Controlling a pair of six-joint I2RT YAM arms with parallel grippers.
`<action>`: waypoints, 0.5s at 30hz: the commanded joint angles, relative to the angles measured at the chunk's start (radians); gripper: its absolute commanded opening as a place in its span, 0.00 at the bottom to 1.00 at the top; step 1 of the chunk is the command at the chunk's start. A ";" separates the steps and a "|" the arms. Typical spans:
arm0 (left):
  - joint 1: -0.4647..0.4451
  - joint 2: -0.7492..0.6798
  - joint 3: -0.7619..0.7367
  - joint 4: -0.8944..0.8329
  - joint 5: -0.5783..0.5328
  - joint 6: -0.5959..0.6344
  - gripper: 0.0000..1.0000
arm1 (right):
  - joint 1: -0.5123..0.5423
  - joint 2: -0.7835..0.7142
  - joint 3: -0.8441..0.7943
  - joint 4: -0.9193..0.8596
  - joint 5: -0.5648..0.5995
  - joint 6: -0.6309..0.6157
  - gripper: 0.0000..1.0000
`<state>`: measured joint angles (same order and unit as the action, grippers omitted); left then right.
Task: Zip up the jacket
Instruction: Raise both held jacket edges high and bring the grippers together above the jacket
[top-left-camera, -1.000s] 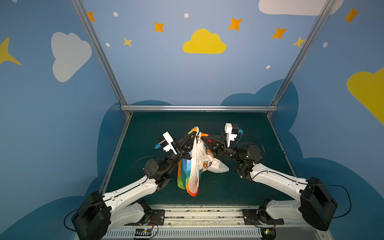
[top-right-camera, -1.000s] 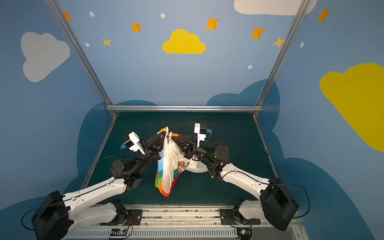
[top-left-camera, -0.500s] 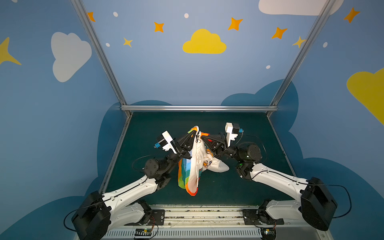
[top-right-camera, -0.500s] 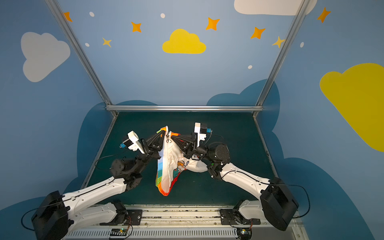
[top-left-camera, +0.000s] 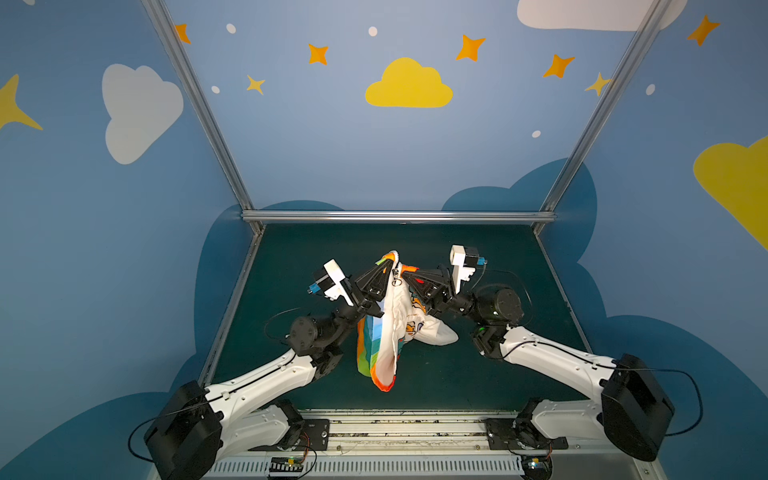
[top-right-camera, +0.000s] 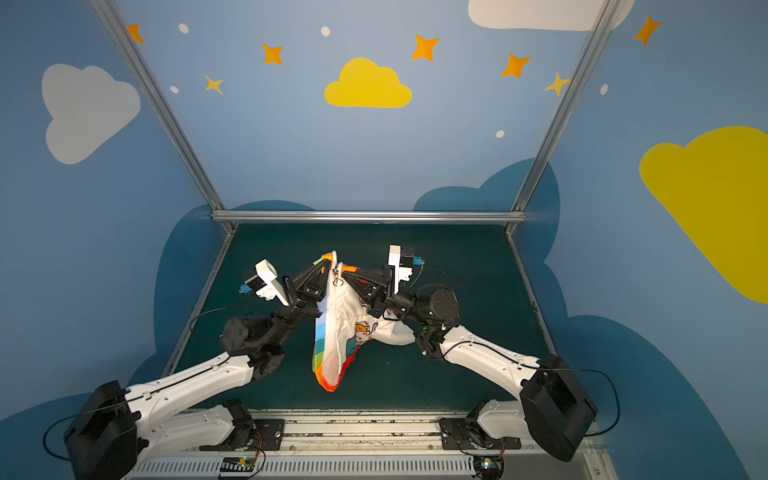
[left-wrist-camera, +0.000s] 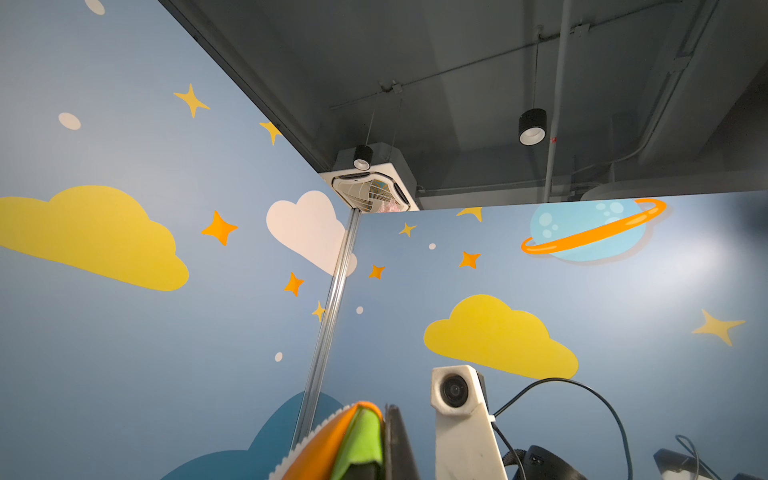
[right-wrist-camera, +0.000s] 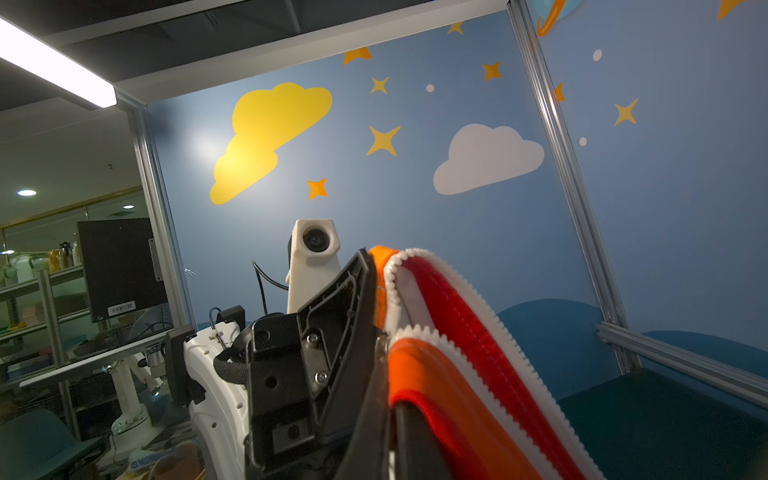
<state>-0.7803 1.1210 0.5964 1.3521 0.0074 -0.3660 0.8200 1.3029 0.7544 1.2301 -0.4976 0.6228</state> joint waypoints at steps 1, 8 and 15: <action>-0.003 0.000 0.029 0.044 0.002 -0.008 0.03 | 0.006 0.002 0.036 0.047 0.007 0.003 0.00; -0.005 -0.001 0.027 0.044 0.003 -0.009 0.03 | 0.006 0.011 0.040 0.061 0.013 0.012 0.00; -0.006 -0.007 0.023 0.045 0.000 -0.009 0.03 | 0.006 0.021 0.052 0.077 0.015 0.022 0.00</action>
<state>-0.7822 1.1221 0.5964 1.3521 0.0074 -0.3706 0.8200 1.3239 0.7670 1.2419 -0.4919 0.6331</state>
